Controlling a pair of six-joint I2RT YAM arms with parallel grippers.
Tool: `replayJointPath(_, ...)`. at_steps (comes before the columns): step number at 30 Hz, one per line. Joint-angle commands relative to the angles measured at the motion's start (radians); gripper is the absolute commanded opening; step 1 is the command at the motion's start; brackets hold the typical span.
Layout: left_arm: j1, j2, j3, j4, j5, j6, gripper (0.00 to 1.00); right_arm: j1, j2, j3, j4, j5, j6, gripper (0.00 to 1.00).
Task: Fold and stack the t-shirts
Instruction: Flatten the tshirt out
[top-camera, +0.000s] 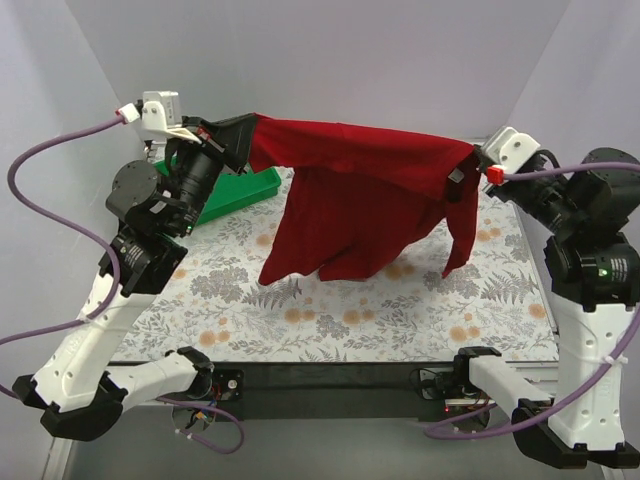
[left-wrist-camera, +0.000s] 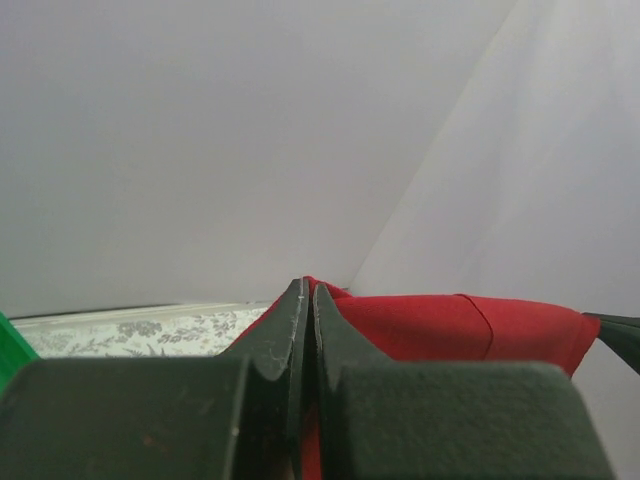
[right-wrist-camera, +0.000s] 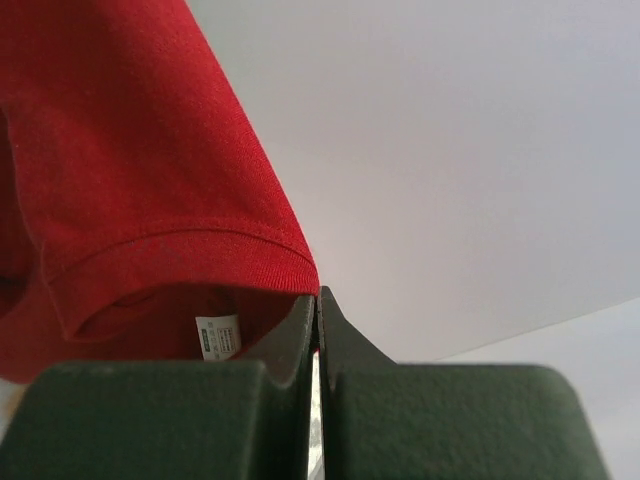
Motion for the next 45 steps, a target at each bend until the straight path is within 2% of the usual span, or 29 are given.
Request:
replayJointPath(1, 0.007, -0.070, 0.016, 0.104, 0.005, 0.016, 0.00, -0.013, -0.046, 0.072, 0.018, -0.051, 0.051, 0.01)
replayJointPath(4, 0.008, -0.103, 0.025, 0.144, 0.059, 0.001, 0.00, -0.013, -0.064, 0.087, -0.041, -0.235, 0.079, 0.01)
replayJointPath(5, 0.007, -0.110, 0.024, 0.162, 0.089, -0.007, 0.00, -0.013, -0.070, 0.093, -0.055, -0.348, 0.088, 0.01)
replayJointPath(8, 0.008, -0.150, 0.021, 0.224, 0.129, -0.021, 0.00, -0.013, -0.084, 0.128, -0.080, -0.532, 0.137, 0.01)
replayJointPath(9, 0.007, -0.156, 0.025, 0.254, 0.143, -0.027, 0.00, -0.013, -0.081, 0.185, -0.080, -0.556, 0.162, 0.01)
replayJointPath(13, 0.007, -0.138, 0.120, 0.310, 0.143, -0.013, 0.00, -0.025, -0.049, 0.328, -0.046, -0.548, 0.265, 0.01)
replayJointPath(17, 0.008, -0.020, 0.238, 0.290, 0.134, 0.004, 0.00, -0.029, -0.053, 0.316, 0.004, -0.403, 0.302, 0.01)
replayJointPath(18, 0.008, 0.038, 0.254, 0.276, 0.135, 0.004, 0.00, -0.029, -0.059, 0.288, 0.006, -0.336, 0.291, 0.01)
replayJointPath(22, 0.008, 0.196, 0.268, 0.242, 0.125, -0.047, 0.00, -0.029, -0.136, 0.032, 0.011, -0.225, 0.236, 0.01)
replayJointPath(23, 0.008, 0.228, 0.257, 0.239, 0.143, -0.094, 0.00, -0.029, -0.151, -0.105, 0.011, -0.203, 0.230, 0.01)
replayJointPath(25, 0.008, 0.317, 0.197, 0.248, 0.178, -0.136, 0.00, -0.029, -0.208, -0.248, 0.032, -0.157, 0.223, 0.01)
replayJointPath(26, 0.008, 0.346, 0.170, 0.260, 0.201, -0.186, 0.00, -0.029, -0.228, -0.407, 0.044, -0.125, 0.219, 0.01)
replayJointPath(27, 0.007, 0.382, 0.109, 0.291, 0.215, -0.206, 0.00, -0.031, -0.260, -0.477, 0.076, -0.100, 0.220, 0.01)
replayJointPath(30, 0.008, 0.553, 0.061, 0.332, 0.266, -0.252, 0.00, -0.034, -0.283, -0.734, 0.139, 0.026, 0.217, 0.01)
replayJointPath(31, 0.008, 0.665, 0.062, 0.339, 0.275, -0.258, 0.00, -0.037, -0.280, -0.781, 0.193, 0.064, 0.210, 0.01)
replayJointPath(33, 0.008, 0.779, 0.090, 0.342, 0.300, -0.269, 0.00, -0.046, -0.264, -0.897, 0.256, 0.174, 0.210, 0.01)
replayJointPath(35, 0.007, 0.948, 0.154, 0.340, 0.333, -0.280, 0.00, -0.054, -0.219, -0.951, 0.340, 0.216, 0.203, 0.01)
replayJointPath(38, 0.008, 1.116, 0.242, 0.336, 0.370, -0.306, 0.00, -0.158, -0.136, -0.987, 0.405, 0.243, 0.202, 0.01)
replayJointPath(45, 0.002, 1.284, 0.415, 0.279, 0.350, -0.335, 0.00, -0.327, 0.083, -0.962, 0.448, 0.168, 0.171, 0.01)
